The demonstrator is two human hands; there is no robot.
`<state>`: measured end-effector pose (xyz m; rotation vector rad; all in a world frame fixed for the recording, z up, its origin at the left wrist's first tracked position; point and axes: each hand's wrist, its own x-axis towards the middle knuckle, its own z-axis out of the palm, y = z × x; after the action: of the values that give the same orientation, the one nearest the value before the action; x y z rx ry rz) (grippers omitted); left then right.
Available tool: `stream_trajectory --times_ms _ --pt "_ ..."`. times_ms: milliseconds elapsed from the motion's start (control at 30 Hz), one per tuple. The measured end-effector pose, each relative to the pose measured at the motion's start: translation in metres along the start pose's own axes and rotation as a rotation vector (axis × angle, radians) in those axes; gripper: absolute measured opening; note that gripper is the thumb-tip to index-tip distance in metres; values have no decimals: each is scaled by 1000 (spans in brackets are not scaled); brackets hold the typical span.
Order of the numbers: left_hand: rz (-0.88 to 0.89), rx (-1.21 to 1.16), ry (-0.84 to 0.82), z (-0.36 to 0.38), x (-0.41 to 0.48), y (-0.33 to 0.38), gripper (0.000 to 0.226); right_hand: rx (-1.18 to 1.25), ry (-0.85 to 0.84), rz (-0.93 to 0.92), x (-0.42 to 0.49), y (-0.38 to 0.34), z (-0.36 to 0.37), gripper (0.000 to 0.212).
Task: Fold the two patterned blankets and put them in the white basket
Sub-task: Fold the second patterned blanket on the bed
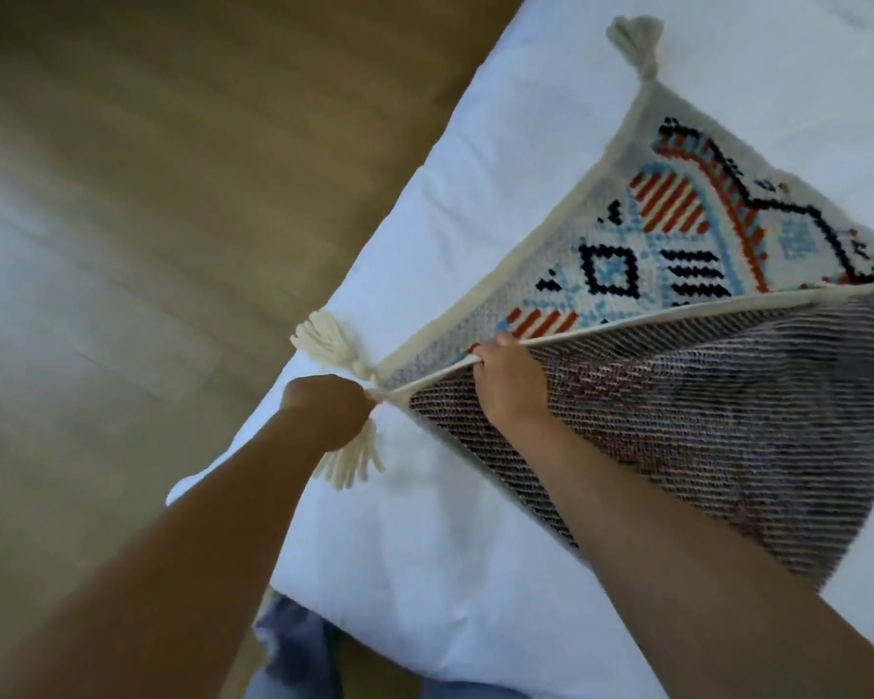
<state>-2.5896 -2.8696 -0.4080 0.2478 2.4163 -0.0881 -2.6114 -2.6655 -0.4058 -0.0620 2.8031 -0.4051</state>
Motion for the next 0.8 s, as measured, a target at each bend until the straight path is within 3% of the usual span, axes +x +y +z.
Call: stream_trajectory --times_ms 200,300,400,467,633,800 --pt "77 131 -77 3 31 -82 32 -49 -33 33 22 -71 48 24" --pt "277 175 65 3 44 -96 28 -35 63 217 32 -88 53 25" --pt "389 50 149 0 55 -102 34 -20 178 391 29 -91 52 26" --pt "433 -15 145 -5 60 -104 37 -26 213 443 26 -93 49 26" --pt "604 89 93 -14 74 -102 39 47 227 570 25 -100 55 27" --pt "708 213 49 -34 82 -99 39 283 341 726 31 -118 72 56"
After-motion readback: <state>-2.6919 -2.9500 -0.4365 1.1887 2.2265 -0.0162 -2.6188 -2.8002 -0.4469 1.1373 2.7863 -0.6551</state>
